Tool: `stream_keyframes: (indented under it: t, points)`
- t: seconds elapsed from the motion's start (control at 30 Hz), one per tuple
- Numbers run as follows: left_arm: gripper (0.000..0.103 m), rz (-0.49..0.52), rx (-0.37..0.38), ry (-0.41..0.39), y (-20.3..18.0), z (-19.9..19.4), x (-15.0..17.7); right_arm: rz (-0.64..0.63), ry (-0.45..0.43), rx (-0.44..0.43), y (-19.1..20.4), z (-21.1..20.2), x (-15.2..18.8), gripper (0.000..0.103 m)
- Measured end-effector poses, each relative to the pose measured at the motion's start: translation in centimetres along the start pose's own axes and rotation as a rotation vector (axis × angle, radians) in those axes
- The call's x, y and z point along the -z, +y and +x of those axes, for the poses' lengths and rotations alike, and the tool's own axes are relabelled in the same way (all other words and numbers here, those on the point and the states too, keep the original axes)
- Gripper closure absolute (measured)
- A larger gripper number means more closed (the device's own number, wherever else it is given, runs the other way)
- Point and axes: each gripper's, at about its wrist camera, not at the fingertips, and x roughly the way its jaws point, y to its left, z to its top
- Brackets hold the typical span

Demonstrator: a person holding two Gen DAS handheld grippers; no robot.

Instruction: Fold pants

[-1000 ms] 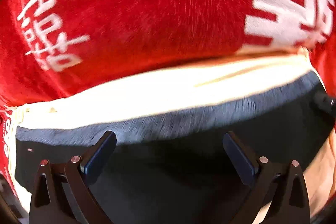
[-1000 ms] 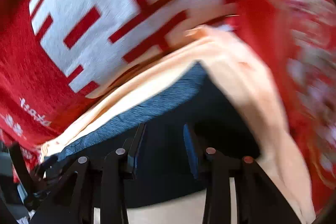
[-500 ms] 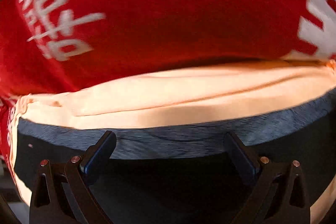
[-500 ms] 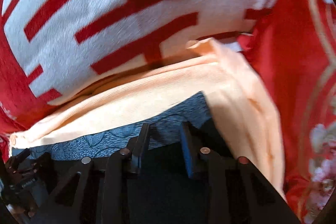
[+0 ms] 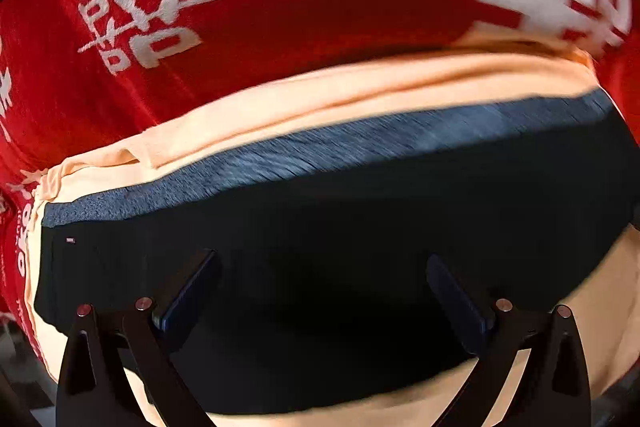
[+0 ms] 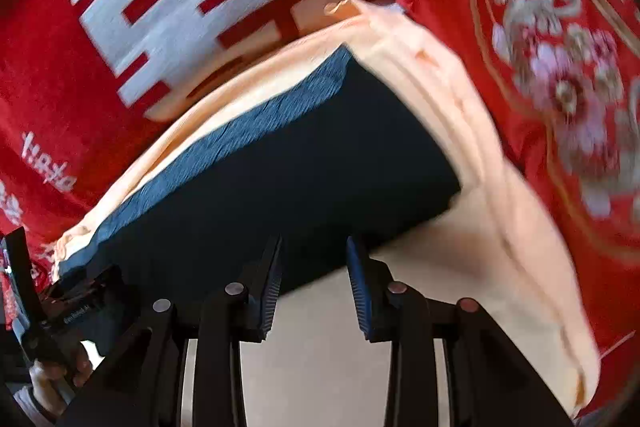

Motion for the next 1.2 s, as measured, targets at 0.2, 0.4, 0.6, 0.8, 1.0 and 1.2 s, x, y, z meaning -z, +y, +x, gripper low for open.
stream_keyframes:
  t: [0.2,0.4,0.6,0.8,1.0,1.2]
  points:
    - [0.000,0.019,0.013,0.072,-0.8,2.7,2.3,-0.084,0.026,0.029,1.5,2.1,0.3,0.062]
    - [0.000,-0.018,0.014,0.063,-0.5,2.7,2.6,0.047,0.074,0.024,-0.7,2.9,1.3,0.059]
    - [0.000,-0.014,0.004,0.072,-0.7,2.4,2.3,0.080,0.097,-0.004,-2.2,0.8,4.2,0.059]
    - [0.000,0.002,0.002,0.073,-1.7,0.9,2.1,0.172,0.102,-0.059,-4.1,0.8,5.1,0.059]
    - [0.000,0.001,0.017,0.063,-2.8,-0.2,1.8,0.196,0.073,-0.115,-4.1,0.9,4.1,0.059]
    - [0.000,-0.014,0.094,0.022,-5.6,-1.3,0.2,0.271,0.008,-0.217,-5.9,1.4,3.0,0.058]
